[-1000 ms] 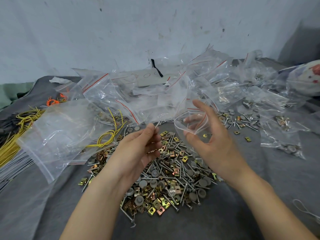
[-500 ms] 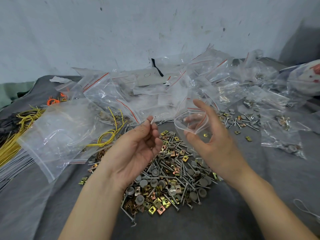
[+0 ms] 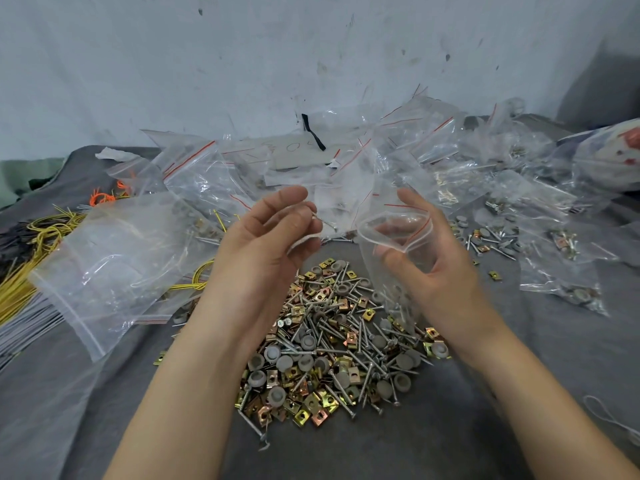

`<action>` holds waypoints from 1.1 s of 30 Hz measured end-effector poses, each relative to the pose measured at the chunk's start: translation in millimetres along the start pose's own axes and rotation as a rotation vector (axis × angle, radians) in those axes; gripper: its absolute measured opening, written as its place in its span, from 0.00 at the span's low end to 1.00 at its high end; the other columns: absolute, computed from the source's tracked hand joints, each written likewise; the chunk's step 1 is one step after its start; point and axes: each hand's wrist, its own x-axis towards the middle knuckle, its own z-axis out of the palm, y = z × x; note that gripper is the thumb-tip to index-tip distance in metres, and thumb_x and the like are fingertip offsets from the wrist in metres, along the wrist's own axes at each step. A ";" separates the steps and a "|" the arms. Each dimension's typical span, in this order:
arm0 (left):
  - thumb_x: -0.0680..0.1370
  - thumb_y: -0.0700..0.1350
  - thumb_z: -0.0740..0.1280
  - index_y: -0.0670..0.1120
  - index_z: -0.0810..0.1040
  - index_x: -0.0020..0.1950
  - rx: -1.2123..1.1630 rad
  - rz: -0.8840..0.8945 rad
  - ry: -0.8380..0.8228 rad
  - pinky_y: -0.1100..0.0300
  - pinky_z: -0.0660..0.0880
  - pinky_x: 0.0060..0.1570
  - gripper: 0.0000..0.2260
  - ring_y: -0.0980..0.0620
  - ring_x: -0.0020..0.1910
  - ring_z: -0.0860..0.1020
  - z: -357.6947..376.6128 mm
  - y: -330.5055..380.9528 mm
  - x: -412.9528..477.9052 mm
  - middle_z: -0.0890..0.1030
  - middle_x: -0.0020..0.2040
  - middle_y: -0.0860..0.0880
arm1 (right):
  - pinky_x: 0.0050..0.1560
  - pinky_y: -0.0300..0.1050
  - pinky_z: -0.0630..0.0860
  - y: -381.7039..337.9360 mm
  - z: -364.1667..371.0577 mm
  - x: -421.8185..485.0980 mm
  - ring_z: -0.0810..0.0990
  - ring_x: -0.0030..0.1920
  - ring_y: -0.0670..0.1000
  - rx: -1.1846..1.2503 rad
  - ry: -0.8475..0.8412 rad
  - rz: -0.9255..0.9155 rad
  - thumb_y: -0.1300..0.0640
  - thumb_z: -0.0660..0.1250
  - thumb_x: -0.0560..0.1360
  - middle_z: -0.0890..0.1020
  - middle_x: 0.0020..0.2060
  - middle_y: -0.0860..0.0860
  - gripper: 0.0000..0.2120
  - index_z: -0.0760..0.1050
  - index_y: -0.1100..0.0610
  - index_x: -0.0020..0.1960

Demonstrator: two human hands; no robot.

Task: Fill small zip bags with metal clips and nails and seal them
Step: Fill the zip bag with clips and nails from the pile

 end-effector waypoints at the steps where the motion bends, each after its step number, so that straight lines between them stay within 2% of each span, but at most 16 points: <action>1: 0.74 0.36 0.69 0.46 0.80 0.51 0.039 0.030 0.004 0.62 0.79 0.44 0.08 0.55 0.40 0.81 3.1 1.4 0.1 0.82 0.41 0.50 | 0.66 0.54 0.73 -0.2 -0.9 0.2 0.79 0.61 0.45 0.018 0.008 0.003 0.50 0.70 0.75 0.82 0.56 0.43 0.29 0.65 0.40 0.73; 5: 0.79 0.36 0.67 0.49 0.81 0.50 0.235 0.161 -0.018 0.63 0.77 0.44 0.08 0.55 0.43 0.81 12.9 5.4 -1.3 0.82 0.42 0.52 | 0.67 0.56 0.72 0.6 -4.6 0.5 0.79 0.61 0.45 0.034 0.021 0.021 0.43 0.70 0.73 0.82 0.56 0.42 0.30 0.66 0.39 0.73; 9: 0.80 0.39 0.67 0.53 0.81 0.51 0.547 0.328 -0.058 0.61 0.79 0.45 0.09 0.57 0.44 0.81 23.9 4.8 -2.0 0.83 0.43 0.55 | 0.68 0.59 0.72 0.2 -3.9 1.6 0.80 0.61 0.47 0.045 0.018 0.023 0.43 0.70 0.72 0.82 0.56 0.44 0.31 0.66 0.40 0.73; 11: 0.80 0.40 0.67 0.56 0.80 0.50 0.619 0.361 -0.079 0.61 0.79 0.46 0.09 0.56 0.45 0.82 29.8 2.7 -2.7 0.83 0.45 0.56 | 0.68 0.58 0.72 -0.9 -2.6 2.0 0.80 0.61 0.48 0.044 0.016 0.019 0.43 0.71 0.72 0.83 0.56 0.45 0.31 0.66 0.41 0.73; 14: 0.80 0.41 0.66 0.57 0.80 0.50 0.644 0.372 -0.094 0.65 0.77 0.43 0.09 0.58 0.46 0.81 35.2 -1.2 -3.4 0.83 0.46 0.58 | 0.66 0.57 0.74 -1.3 -2.0 1.1 0.80 0.61 0.46 0.032 0.013 0.011 0.43 0.70 0.72 0.83 0.55 0.43 0.30 0.67 0.40 0.72; 16: 0.80 0.41 0.66 0.57 0.80 0.50 0.666 0.372 -0.108 0.64 0.77 0.45 0.09 0.58 0.47 0.80 36.8 -5.6 -4.3 0.83 0.47 0.58 | 0.65 0.56 0.75 -0.7 -1.8 0.9 0.80 0.60 0.46 0.024 0.009 0.010 0.45 0.71 0.73 0.82 0.55 0.42 0.30 0.66 0.41 0.73; 18: 0.80 0.42 0.67 0.57 0.80 0.50 0.703 0.346 -0.117 0.63 0.77 0.43 0.09 0.57 0.43 0.79 36.7 -11.2 -5.6 0.83 0.48 0.58 | 0.65 0.58 0.74 0.4 -1.8 1.4 0.80 0.61 0.48 0.038 -0.001 0.011 0.47 0.71 0.74 0.82 0.55 0.43 0.30 0.66 0.41 0.73; 21: 0.80 0.43 0.67 0.56 0.80 0.51 0.732 0.304 -0.125 0.70 0.71 0.39 0.07 0.62 0.38 0.76 34.1 -15.6 -7.4 0.82 0.48 0.60 | 0.67 0.60 0.73 1.1 -1.2 2.0 0.80 0.62 0.50 0.064 -0.014 0.012 0.46 0.71 0.73 0.82 0.57 0.47 0.30 0.66 0.40 0.73; 25: 0.81 0.45 0.66 0.54 0.80 0.53 0.711 0.319 -0.063 0.64 0.76 0.39 0.05 0.52 0.42 0.78 30.0 -13.0 -6.4 0.82 0.48 0.57 | 0.65 0.57 0.74 2.6 -1.7 2.0 0.81 0.60 0.48 0.049 0.004 -0.003 0.45 0.71 0.73 0.82 0.57 0.46 0.29 0.67 0.39 0.72; 27: 0.82 0.45 0.65 0.53 0.80 0.53 0.711 0.338 -0.019 0.70 0.73 0.37 0.05 0.58 0.41 0.78 26.2 -11.5 -4.3 0.82 0.47 0.56 | 0.64 0.54 0.75 3.4 -1.8 2.2 0.81 0.60 0.47 0.046 0.005 -0.002 0.45 0.71 0.73 0.82 0.57 0.45 0.29 0.67 0.38 0.72; 28: 0.82 0.44 0.65 0.53 0.80 0.53 0.710 0.335 -0.002 0.71 0.73 0.39 0.06 0.62 0.43 0.78 23.8 -10.8 -3.1 0.83 0.47 0.56 | 0.64 0.53 0.75 3.5 -1.8 2.4 0.81 0.60 0.47 0.045 0.006 -0.001 0.45 0.71 0.73 0.82 0.57 0.45 0.29 0.67 0.39 0.73; 31: 0.82 0.44 0.64 0.53 0.80 0.53 0.726 0.278 0.039 0.69 0.74 0.46 0.06 0.61 0.49 0.79 13.6 -10.8 0.0 0.83 0.48 0.55 | 0.63 0.50 0.74 3.3 -2.8 2.0 0.80 0.60 0.46 0.037 -0.003 0.002 0.46 0.70 0.74 0.82 0.57 0.44 0.29 0.66 0.39 0.73; 33: 0.82 0.45 0.64 0.54 0.79 0.54 0.805 0.233 0.053 0.73 0.72 0.43 0.06 0.63 0.46 0.79 3.4 -12.3 1.4 0.83 0.47 0.55 | 0.62 0.47 0.74 2.7 -3.4 1.3 0.80 0.60 0.45 0.033 -0.007 0.003 0.48 0.70 0.75 0.82 0.57 0.44 0.29 0.66 0.40 0.74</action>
